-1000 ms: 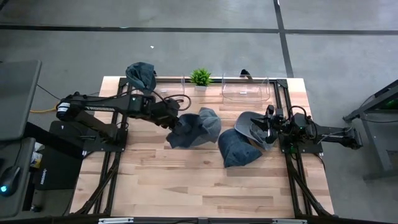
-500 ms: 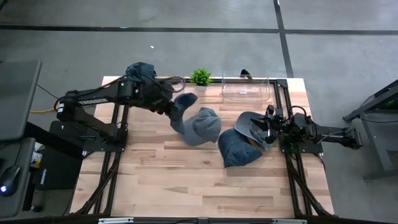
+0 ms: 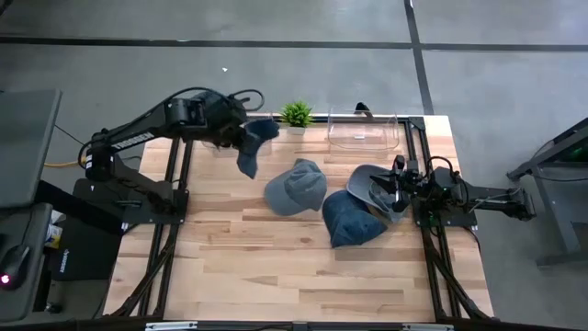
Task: Pick & Place hat
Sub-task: Put the left dark blue cap into the left transparent bin, then put the dark blue cap into the left transparent bin
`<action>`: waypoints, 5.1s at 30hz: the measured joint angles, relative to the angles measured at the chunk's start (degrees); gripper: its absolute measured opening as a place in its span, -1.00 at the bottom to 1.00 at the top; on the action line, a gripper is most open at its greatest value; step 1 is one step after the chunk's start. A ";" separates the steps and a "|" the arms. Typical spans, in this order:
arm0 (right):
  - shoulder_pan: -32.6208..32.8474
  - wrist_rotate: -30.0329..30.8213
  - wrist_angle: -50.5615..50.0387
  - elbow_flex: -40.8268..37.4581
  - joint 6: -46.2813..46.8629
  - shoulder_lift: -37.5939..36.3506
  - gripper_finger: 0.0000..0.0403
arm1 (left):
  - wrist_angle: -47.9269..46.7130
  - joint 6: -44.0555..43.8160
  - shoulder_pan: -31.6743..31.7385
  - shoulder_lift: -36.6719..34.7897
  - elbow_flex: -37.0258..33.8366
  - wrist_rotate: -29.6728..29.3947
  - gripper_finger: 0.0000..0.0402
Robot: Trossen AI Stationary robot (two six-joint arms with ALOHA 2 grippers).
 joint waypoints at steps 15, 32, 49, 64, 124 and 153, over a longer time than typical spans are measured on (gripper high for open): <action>0.02 0.02 0.00 0.00 -0.01 0.00 -1.00 | -1.23 2.51 11.88 0.02 -0.02 1.07 -1.00; 0.00 0.00 -0.02 0.00 -0.02 0.00 -1.00 | 0.71 3.98 21.49 3.96 -0.07 3.95 -1.00; 0.00 0.00 -0.02 -0.02 0.00 0.00 -1.00 | 0.07 5.93 28.83 8.34 -0.09 8.57 -1.00; 0.00 0.01 -0.01 -0.02 -0.01 0.00 -1.00 | 0.09 5.85 32.05 8.22 -2.79 10.98 -1.00; 0.02 0.02 -0.02 0.00 -0.02 0.00 -1.00 | 4.14 7.61 43.99 0.17 -12.98 3.67 -0.42; 0.00 0.00 -0.02 0.00 0.00 -0.02 -1.00 | 19.73 9.51 20.63 -1.83 -12.92 11.34 -0.43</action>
